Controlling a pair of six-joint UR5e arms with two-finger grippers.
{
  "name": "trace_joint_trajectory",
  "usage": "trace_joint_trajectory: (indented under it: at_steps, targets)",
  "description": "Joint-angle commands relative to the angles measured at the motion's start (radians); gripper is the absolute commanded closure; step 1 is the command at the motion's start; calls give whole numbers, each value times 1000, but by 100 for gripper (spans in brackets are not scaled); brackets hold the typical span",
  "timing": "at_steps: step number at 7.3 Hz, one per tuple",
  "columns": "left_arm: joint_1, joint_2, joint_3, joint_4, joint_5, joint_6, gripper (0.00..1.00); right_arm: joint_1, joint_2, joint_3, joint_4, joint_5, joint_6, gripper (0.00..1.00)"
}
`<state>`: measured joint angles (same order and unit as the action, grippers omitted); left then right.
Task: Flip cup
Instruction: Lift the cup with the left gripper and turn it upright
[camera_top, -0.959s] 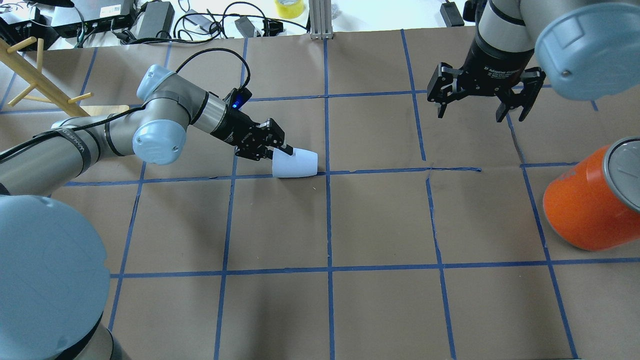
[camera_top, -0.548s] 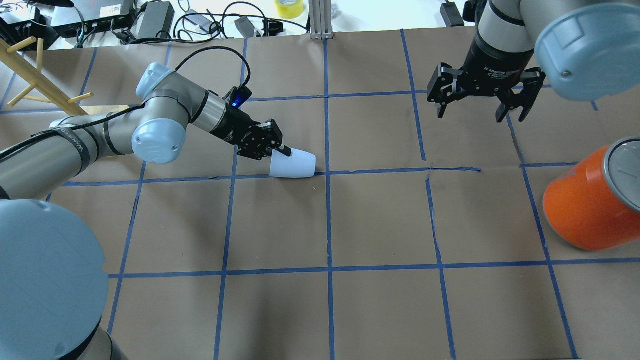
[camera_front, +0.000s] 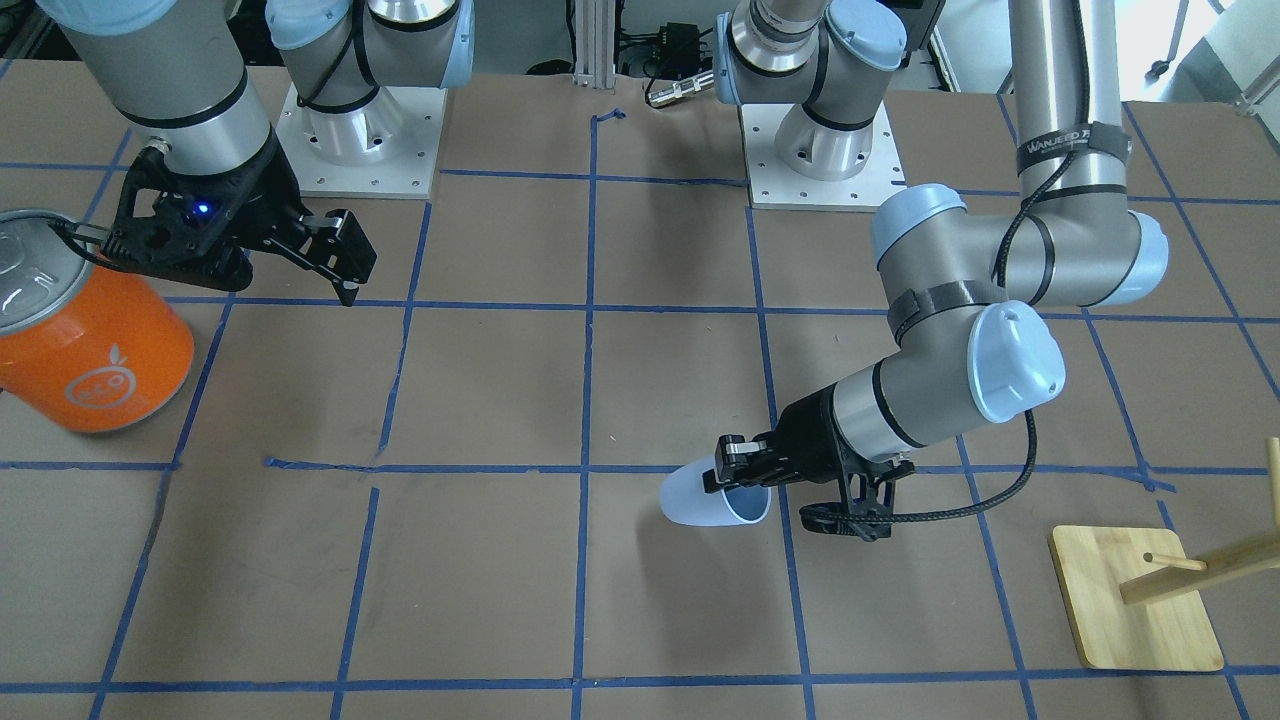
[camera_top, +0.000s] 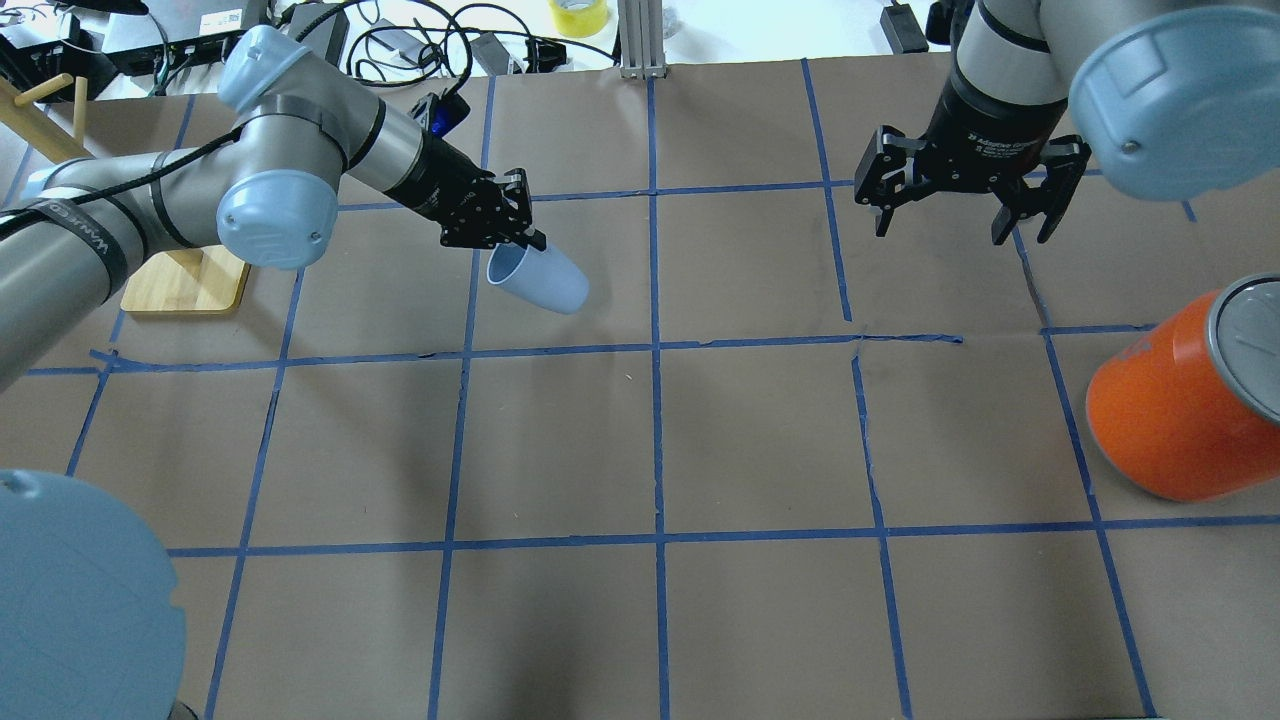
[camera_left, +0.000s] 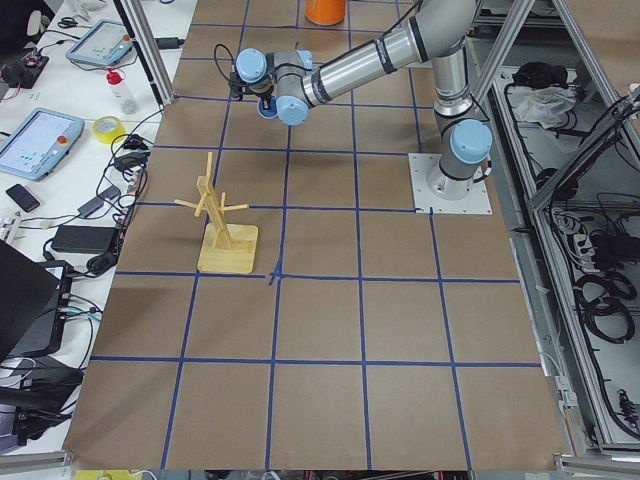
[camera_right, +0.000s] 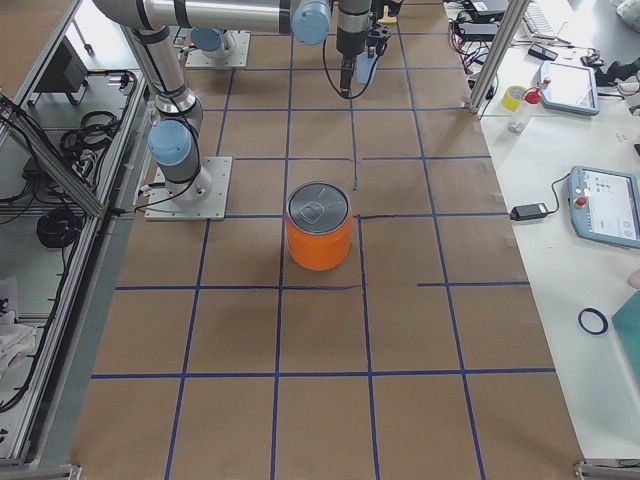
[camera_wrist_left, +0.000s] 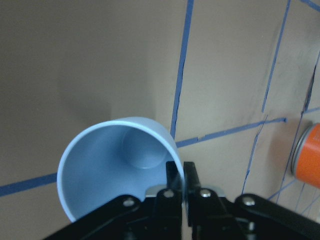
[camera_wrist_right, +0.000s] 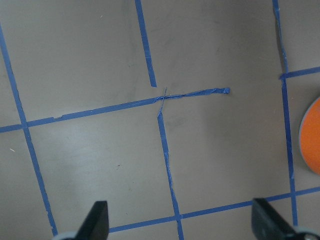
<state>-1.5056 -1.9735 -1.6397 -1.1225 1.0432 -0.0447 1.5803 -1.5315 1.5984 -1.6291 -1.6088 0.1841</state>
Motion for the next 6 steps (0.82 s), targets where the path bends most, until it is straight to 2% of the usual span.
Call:
trace_joint_trajectory:
  at_steps: [1,2,4,5,6]
  targets:
    - [10,27,47,4,267,-7,100,1,-1,2,0,1,0,0]
    - [8,12,55,18,400,2,100,1,1,2,0,3,0,0]
    - [10,-22,102,82,539,22,100,0,1,2,0,3,0,0]
    - [10,-54,115,164,578,51,100,0,1,2,0,9,2,0]
    - [10,-85,116,191,578,46,100,0,1,2,0,9,2,0]
